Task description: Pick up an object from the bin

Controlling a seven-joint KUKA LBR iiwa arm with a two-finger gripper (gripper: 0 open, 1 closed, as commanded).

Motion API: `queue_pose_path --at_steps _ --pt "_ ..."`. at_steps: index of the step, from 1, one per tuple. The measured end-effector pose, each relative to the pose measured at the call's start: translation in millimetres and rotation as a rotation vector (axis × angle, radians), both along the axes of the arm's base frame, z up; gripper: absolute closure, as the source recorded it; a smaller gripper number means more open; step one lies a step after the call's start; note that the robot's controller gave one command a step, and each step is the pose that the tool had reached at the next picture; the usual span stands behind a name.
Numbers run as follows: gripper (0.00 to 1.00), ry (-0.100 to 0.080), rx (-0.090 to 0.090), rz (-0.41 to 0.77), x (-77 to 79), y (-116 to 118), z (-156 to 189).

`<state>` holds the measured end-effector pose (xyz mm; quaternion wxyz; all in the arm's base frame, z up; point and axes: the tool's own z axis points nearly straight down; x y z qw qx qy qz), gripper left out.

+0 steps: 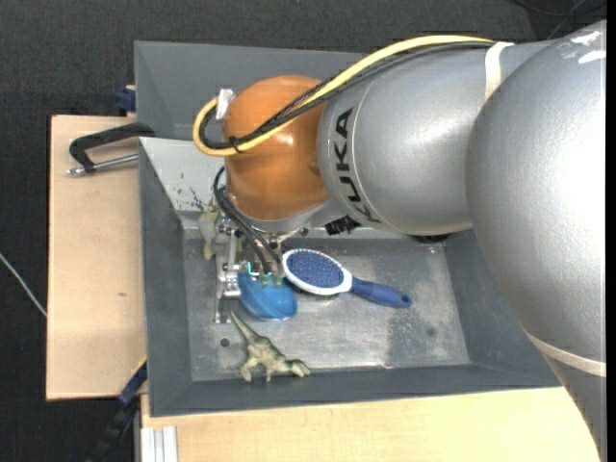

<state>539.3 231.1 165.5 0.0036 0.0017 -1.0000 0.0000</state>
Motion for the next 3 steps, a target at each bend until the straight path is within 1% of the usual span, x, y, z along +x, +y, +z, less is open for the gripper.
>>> queue_pose_path --at_steps 1,2,3 --pt "0.00 -0.013 0.005 -0.242 -13.4 -58.7 -94.6" --pt "0.00 -0.019 0.007 -0.453 -40.0 -92.6 -92.0" --pt "0.00 -0.013 0.003 -0.453 -38.3 -91.4 -90.9"
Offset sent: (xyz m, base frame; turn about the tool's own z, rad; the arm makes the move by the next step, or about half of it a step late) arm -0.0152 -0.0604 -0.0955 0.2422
